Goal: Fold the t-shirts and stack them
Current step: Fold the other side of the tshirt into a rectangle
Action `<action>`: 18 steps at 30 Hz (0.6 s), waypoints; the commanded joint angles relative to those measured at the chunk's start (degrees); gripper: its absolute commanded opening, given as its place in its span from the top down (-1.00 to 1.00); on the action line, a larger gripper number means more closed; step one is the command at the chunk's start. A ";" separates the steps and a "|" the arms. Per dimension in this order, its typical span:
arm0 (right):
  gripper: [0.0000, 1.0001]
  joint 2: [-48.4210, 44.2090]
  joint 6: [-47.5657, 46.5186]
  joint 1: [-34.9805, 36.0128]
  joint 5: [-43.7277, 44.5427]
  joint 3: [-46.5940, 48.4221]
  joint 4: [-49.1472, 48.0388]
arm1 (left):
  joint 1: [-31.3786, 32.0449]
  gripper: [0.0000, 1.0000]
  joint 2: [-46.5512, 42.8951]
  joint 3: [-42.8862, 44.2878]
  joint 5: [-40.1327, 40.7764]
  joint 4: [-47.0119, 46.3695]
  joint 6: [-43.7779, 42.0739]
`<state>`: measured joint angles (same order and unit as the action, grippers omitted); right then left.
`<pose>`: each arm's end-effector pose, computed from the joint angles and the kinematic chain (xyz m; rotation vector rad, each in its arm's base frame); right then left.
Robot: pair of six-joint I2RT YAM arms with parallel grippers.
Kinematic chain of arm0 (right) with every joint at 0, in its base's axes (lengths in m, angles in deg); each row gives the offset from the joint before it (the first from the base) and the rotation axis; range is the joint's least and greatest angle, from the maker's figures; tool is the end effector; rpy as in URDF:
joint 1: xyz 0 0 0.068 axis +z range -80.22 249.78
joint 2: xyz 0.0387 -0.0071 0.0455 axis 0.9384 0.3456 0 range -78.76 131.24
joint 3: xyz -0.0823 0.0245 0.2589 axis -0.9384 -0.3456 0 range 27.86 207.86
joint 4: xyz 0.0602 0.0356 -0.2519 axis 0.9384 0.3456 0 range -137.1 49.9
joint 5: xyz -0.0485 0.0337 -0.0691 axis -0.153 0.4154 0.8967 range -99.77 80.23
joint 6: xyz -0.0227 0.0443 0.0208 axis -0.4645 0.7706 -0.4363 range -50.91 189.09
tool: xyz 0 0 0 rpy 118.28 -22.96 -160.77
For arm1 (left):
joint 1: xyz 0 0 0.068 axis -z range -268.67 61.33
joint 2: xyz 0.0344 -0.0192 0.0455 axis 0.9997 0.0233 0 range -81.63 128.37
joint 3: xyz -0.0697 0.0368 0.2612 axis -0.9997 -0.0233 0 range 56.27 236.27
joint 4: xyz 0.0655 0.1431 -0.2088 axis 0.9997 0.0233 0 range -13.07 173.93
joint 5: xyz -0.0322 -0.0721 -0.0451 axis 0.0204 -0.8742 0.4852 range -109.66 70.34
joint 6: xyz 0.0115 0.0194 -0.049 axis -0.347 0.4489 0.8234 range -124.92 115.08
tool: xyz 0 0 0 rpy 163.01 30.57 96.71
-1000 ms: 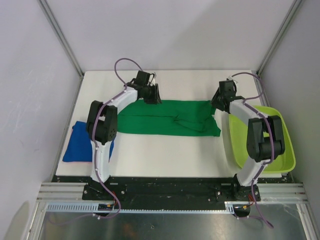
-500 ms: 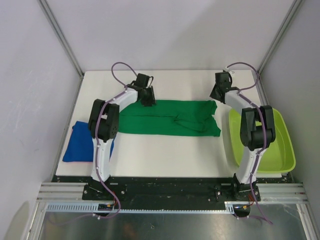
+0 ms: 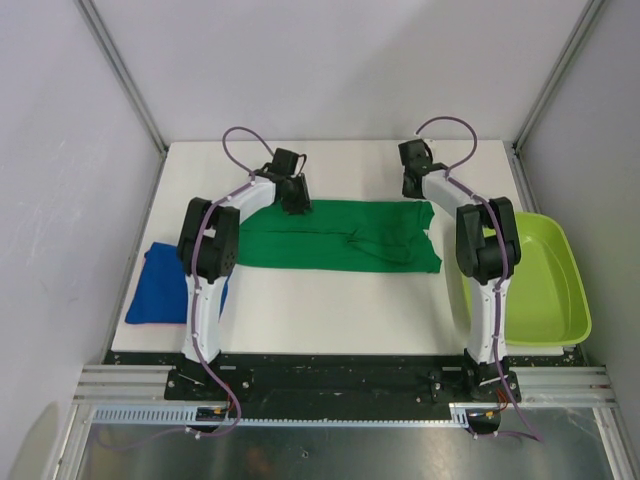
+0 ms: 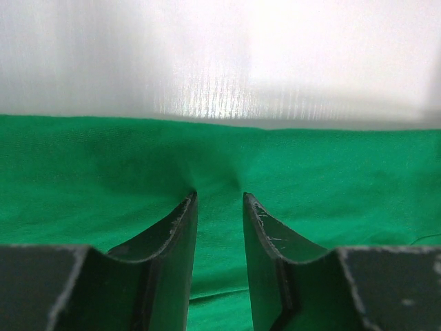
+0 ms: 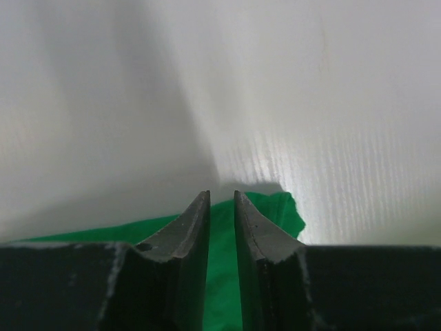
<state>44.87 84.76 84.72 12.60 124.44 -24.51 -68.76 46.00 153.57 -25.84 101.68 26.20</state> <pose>0.4682 0.1110 0.1938 0.1862 2.3564 -0.2208 0.4553 -0.1689 0.1609 -0.2097 2.5878 -0.4780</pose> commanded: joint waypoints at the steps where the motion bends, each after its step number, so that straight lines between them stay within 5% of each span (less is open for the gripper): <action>1: 0.51 1.05 -2.25 -0.04 4.64 2.88 2.70 | -0.51 0.26 -0.11 0.43 -0.30 -0.40 0.75; 18: 0.58 2.68 -2.04 -1.20 6.38 2.43 5.42 | -0.89 0.28 0.01 0.39 -0.72 -0.37 0.79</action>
<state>46.99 82.94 84.22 16.80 124.77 -20.77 -69.16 46.00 153.57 -26.08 101.68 26.22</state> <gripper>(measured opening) 0.206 0.363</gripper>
